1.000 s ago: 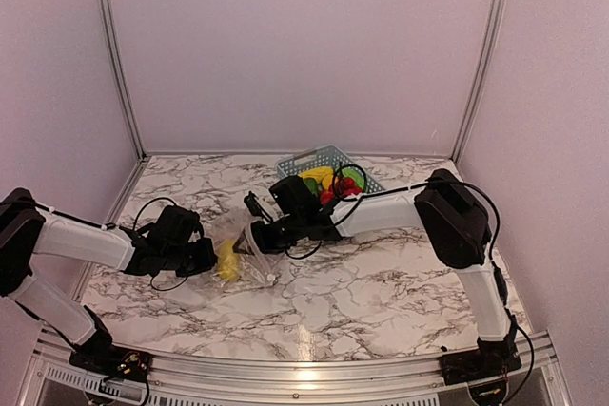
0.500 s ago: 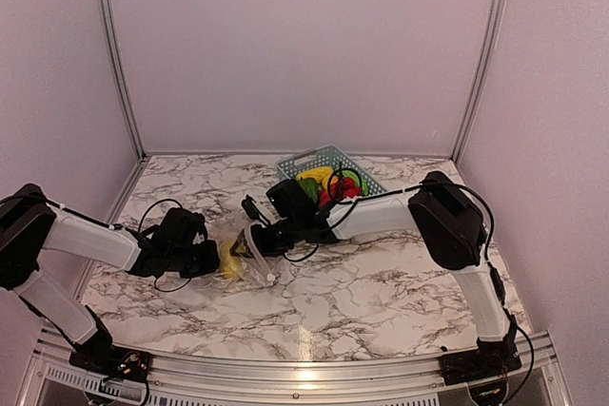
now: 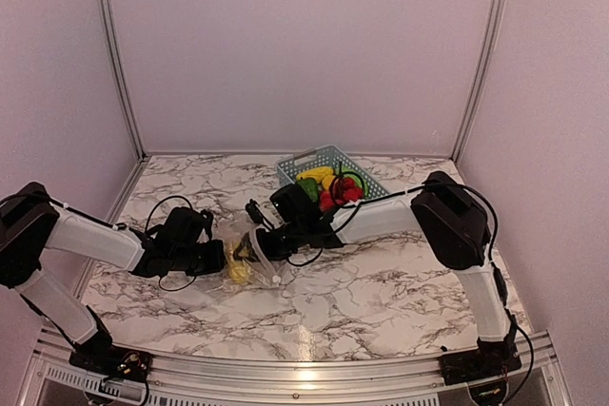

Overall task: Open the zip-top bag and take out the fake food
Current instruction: Adjust the fake fruit in the zipper food storage bag.

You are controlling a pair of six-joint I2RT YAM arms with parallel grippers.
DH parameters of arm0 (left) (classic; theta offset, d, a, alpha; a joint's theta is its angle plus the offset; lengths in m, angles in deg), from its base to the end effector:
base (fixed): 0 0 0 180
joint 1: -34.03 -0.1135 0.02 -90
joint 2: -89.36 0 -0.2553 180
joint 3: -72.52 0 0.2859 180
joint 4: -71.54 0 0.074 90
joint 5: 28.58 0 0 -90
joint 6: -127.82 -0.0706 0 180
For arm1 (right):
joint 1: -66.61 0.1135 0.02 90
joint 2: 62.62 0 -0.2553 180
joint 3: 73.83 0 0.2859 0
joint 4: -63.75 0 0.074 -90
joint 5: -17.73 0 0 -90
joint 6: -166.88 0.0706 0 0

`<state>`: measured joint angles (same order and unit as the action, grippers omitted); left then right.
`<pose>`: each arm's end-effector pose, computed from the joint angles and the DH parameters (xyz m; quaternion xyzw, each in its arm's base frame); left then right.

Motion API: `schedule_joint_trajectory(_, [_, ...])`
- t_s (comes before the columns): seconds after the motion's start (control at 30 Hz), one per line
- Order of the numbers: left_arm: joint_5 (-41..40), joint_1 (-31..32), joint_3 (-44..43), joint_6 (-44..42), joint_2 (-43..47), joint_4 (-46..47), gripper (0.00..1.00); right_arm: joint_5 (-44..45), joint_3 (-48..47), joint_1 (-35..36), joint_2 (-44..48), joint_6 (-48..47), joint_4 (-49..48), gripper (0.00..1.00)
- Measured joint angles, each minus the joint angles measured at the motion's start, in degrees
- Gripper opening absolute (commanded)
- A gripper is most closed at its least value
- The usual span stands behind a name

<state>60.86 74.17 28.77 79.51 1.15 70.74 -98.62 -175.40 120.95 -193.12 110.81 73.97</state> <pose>0.2434 -0.2044 0.0657 -0.0144 0.9246 -0.2458 0.2906 0.2908 0.4590 0.0827 -0.2521 0.8481 0.4388 0.1567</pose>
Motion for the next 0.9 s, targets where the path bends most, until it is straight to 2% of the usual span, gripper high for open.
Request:
schedule_joint_trajectory(0.53, [3.58, 0.24, 0.9, -0.17, 0.24, 6.67, 0.0, 2.82, 9.55, 0.24, 7.93, 1.27, -2.38, 0.71])
schedule_joint_trajectory(0.67, [4.2, -0.35, 1.18, -0.37, -0.68, 6.62, 0.0, 4.83, 9.9, 0.24, 8.74, 2.56, -2.89, 0.67])
schedule_joint_trajectory(0.8, [4.79, -0.55, 1.33, -0.61, -1.66, 6.62, 0.0, 6.21, 9.88, 0.22, 8.79, 3.58, -3.23, 0.53])
schedule_joint_trajectory(0.9, [5.25, -0.72, 1.42, -0.68, -2.45, 6.64, 0.0, 6.8, 9.51, 0.13, 8.74, 4.07, -3.19, 0.47])
